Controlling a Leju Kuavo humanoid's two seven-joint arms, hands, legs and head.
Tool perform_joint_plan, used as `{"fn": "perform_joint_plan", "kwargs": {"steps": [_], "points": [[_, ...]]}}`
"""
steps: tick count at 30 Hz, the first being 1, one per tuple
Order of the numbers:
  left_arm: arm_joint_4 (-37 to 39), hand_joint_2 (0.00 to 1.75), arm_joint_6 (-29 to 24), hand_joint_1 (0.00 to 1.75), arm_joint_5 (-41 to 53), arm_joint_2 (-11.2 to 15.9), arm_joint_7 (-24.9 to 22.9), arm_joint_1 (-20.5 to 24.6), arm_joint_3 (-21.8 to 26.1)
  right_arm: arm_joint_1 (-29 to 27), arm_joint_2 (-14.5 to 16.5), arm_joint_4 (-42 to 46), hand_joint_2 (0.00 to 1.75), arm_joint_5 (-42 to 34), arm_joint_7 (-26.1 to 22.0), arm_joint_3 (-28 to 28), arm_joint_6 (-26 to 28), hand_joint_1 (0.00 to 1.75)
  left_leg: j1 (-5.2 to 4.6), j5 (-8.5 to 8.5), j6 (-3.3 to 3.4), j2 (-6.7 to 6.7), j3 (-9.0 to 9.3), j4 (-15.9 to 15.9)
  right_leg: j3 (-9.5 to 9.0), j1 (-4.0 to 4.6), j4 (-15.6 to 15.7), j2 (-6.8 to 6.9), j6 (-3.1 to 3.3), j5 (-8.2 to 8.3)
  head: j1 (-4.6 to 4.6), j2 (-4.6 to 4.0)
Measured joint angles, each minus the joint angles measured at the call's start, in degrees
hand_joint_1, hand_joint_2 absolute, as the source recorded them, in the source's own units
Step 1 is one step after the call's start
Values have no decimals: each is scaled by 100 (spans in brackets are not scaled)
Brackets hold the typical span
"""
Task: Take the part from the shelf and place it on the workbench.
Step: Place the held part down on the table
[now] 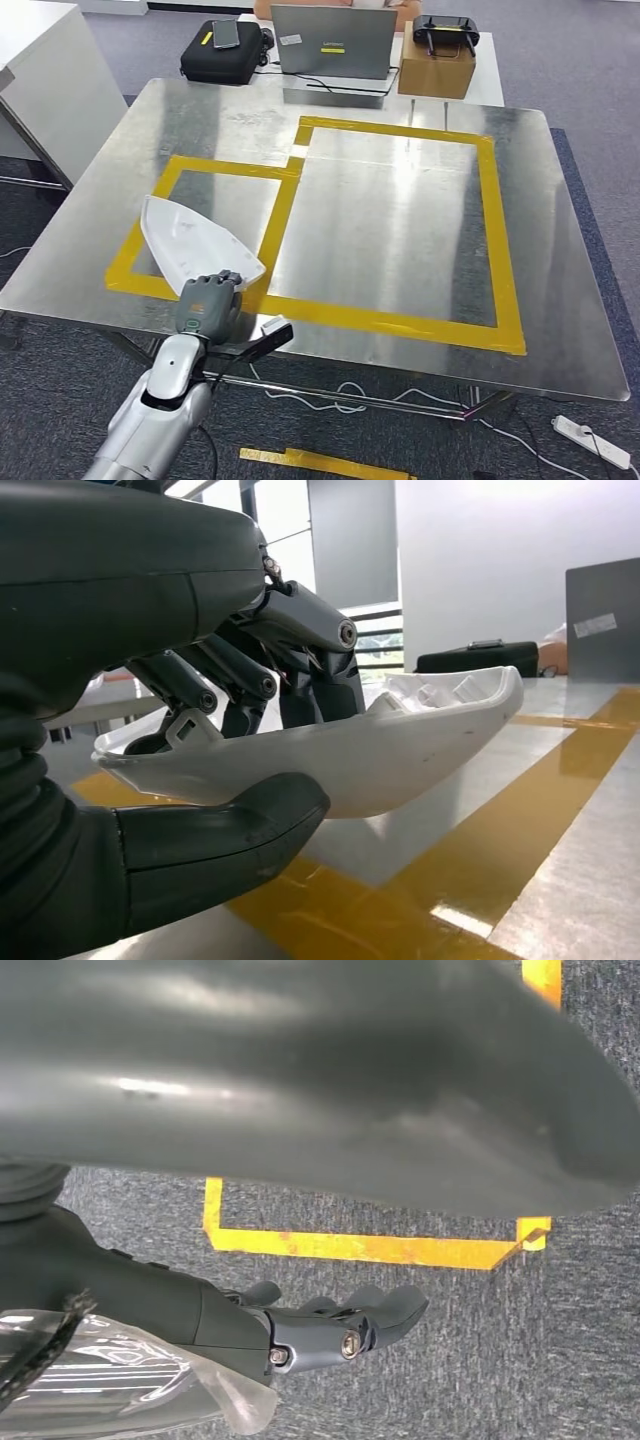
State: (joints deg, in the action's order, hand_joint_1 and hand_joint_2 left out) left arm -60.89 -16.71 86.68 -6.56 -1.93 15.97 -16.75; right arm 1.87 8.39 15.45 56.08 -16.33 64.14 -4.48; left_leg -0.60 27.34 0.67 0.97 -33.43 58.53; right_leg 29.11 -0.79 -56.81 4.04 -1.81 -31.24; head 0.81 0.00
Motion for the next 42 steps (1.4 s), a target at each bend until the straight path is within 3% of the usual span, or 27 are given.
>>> {"fn": "perform_joint_plan", "kwargs": {"steps": [27, 31, 35, 42], "points": [[-28, 175, -62, 175, -69, -15, -4, 103, 1, -1, 0, 0, 0, 44, 0, 90, 1, 0, 0, 0, 0, 0, 1, 0, 0, 0, 0, 0, 0, 0, 0, 0], [-29, 175, -38, 0, -98, -15, 5, 104, 1, 0, 0, 0, 0, 65, 0, 91, -1, 0, 0, 0, 0, 0, 1, 0, -2, 0, 0, 0, 0, 0, -1, 0], [-29, 0, -36, 0, -177, -15, 38, 85, 1, 0, 2, 0, 0, 79, 0, 93, -2, 0, 0, 0, 0, 0, 1, 0, -2, 0, 0, 1, 0, 0, 0, 0], [-29, 0, -43, 0, -307, -15, 86, 40, 25, 0, 2, 0, 0, 86, 0, 99, -2, 0, 0, 0, 0, 0, 1, 0, -2, 0, 0, 1, 0, 0, 0, 0]]}}
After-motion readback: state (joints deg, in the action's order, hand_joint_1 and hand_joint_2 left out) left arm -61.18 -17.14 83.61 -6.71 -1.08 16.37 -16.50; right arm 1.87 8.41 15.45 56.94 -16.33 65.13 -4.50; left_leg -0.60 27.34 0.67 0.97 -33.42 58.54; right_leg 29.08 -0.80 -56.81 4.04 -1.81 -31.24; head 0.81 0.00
